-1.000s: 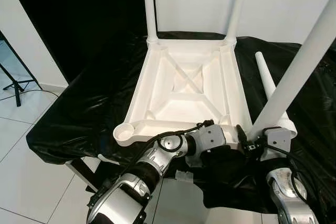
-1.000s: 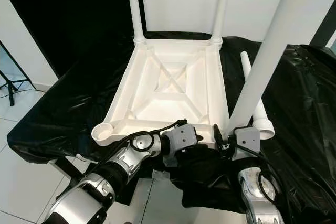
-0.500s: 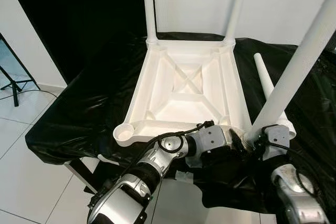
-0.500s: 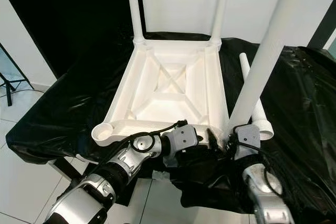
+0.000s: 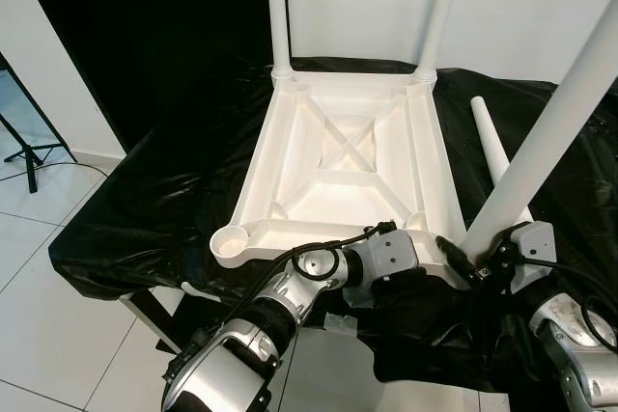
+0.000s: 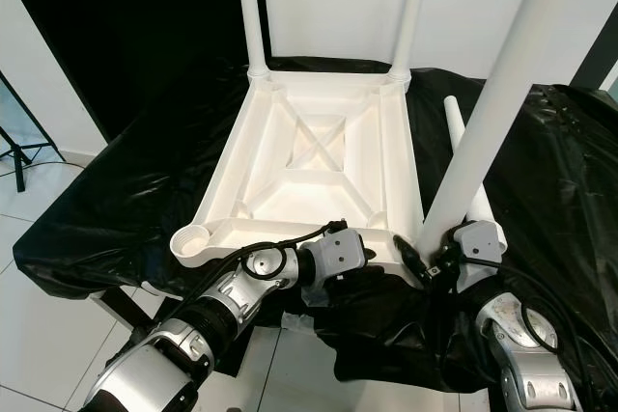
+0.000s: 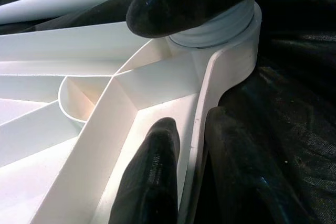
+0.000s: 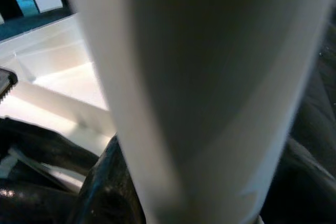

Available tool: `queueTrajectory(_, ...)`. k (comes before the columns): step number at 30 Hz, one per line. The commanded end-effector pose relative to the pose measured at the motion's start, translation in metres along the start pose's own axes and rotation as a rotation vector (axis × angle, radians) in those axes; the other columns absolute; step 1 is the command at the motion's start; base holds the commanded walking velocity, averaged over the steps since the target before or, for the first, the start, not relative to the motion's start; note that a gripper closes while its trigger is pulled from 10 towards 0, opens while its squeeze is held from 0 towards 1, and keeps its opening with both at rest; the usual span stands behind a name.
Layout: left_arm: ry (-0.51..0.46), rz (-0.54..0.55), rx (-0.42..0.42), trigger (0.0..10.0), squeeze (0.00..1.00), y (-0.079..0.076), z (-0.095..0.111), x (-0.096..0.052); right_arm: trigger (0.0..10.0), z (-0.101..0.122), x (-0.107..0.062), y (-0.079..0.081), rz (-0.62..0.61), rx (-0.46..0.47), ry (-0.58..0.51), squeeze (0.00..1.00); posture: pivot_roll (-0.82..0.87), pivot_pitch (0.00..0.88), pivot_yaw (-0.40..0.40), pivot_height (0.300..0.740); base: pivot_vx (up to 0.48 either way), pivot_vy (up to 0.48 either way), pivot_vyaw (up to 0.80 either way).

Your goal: Building children table

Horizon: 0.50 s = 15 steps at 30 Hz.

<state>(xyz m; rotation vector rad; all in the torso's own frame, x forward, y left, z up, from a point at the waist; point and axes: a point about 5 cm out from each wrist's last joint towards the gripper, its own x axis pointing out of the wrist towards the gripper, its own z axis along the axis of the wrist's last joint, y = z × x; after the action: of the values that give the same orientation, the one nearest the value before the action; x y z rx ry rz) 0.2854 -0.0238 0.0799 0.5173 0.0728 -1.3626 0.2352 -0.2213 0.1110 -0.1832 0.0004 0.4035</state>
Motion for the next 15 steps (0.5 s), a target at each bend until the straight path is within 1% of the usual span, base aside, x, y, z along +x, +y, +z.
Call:
queueTrajectory(1, 0.147, -0.038, -0.104, 10.0, 0.0, -0.021, -0.037, -0.005, 0.0, -0.009, -0.001, 0.012, 0.004, -0.002, 0.039, 0.0, 0.13, 0.0, -0.014, 0.74, 0.0, 0.0, 0.0)
queueTrajectory(3, 0.145, -0.038, -0.102, 10.0, 0.0, -0.021, -0.037, -0.005, 0.0, -0.01, -0.001, 0.015, -0.02, -0.005, 0.04, 0.0, 0.13, 0.0, -0.015, 0.74, 0.0, 0.0, 0.0)
queueTrajectory(4, 0.142, -0.029, -0.104, 10.0, 0.0, -0.02, -0.036, -0.005, 0.0, -0.016, 0.0, 0.019, -0.178, 0.024, 0.033, 0.0, 0.14, 0.0, -0.022, 0.74, 0.0, 0.0, 0.0)
queueTrajectory(5, 0.142, -0.029, -0.104, 10.0, 0.0, -0.02, -0.036, -0.005, 0.0, -0.016, 0.0, 0.019, -0.178, 0.024, 0.033, 0.0, 0.14, 0.0, -0.022, 0.74, 0.0, 0.0, 0.0)
queueTrajectory(6, 0.141, -0.026, -0.105, 10.0, 0.0, -0.02, -0.036, -0.005, 0.0, -0.018, 0.0, 0.02, -0.238, 0.037, 0.032, 0.0, 0.14, 0.0, -0.022, 0.74, 0.0, 0.0, 0.0)
queueTrajectory(7, 0.141, -0.026, -0.105, 10.0, 0.0, -0.02, -0.036, -0.005, 0.0, -0.018, 0.0, 0.02, -0.238, 0.037, 0.032, 0.0, 0.14, 0.0, -0.022, 0.74, 0.0, 0.0, 0.0)
queueTrajectory(9, 0.14, -0.024, -0.108, 10.0, 0.0, -0.02, -0.037, -0.006, 0.0, -0.018, 0.0, 0.026, -0.359, 0.037, 0.006, 0.0, 0.14, 0.0, -0.021, 0.74, 0.0, 0.0, 0.0)
queueTrajectory(12, 0.141, -0.026, -0.109, 10.0, 0.0, -0.021, -0.037, -0.007, 0.0, -0.016, 0.001, 0.028, -0.418, 0.04, -0.014, 0.0, 0.14, 0.0, -0.02, 0.74, 0.0, 0.0, 0.0)
queueTrajectory(15, 0.145, -0.028, -0.108, 10.0, 0.0, -0.021, -0.038, -0.008, 0.0, -0.017, 0.002, 0.028, -0.486, 0.068, -0.017, 0.0, 0.15, 0.0, -0.016, 0.74, 0.0, 0.0, 0.0)
